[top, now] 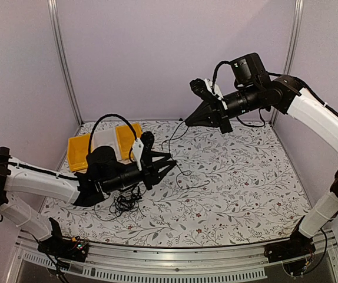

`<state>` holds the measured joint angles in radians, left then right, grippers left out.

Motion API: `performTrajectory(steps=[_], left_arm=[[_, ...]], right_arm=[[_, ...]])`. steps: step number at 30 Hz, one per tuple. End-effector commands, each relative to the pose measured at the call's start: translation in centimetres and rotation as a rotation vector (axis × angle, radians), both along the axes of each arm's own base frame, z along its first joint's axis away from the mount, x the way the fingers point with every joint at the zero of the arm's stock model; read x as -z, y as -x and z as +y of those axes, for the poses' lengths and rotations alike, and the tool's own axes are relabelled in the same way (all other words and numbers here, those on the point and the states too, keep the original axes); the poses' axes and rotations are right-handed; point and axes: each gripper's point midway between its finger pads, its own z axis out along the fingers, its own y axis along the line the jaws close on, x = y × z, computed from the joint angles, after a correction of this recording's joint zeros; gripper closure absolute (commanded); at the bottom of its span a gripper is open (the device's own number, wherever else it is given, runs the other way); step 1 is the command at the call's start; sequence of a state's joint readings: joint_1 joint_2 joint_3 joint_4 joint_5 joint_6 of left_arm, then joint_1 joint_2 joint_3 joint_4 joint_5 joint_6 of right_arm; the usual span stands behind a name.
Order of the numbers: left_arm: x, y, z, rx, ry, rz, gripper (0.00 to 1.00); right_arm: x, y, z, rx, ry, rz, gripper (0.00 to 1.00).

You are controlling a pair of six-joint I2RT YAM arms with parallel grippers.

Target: Untangle the cables

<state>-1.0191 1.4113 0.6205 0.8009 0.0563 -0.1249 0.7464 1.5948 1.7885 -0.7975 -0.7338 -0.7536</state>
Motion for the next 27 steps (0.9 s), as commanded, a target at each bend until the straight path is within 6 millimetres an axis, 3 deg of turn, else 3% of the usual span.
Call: performTrajectory(steps=[1, 10, 14, 23, 27], left_arm=[[-1.4, -0.8, -0.5, 0.014, 0.050, -0.018, 0.73], [-0.8, -2.5, 0.2, -0.027, 0.044, 0.014, 0.93], [-1.0, -3.6, 1.8, -0.101, 0.024, 0.011, 1.00], [-7.0, -5.6, 10.1, -0.278, 0.068, -0.032, 1.00], [-8.7, -6.2, 12.1, -0.309, 0.037, -0.010, 1.00]], right_arm=[[-0.2, 0.1, 0.3, -0.011, 0.001, -0.008, 1.00], [0.9, -0.2, -0.1, 0.015, 0.028, -0.019, 1.00], [2.9, -0.6, -0.7, 0.053, 0.075, -0.017, 1.00], [10.8, -4.1, -4.0, 0.212, 0.200, -0.020, 1.00], [11.1, -4.3, -3.7, 0.225, 0.184, 0.003, 0.79]])
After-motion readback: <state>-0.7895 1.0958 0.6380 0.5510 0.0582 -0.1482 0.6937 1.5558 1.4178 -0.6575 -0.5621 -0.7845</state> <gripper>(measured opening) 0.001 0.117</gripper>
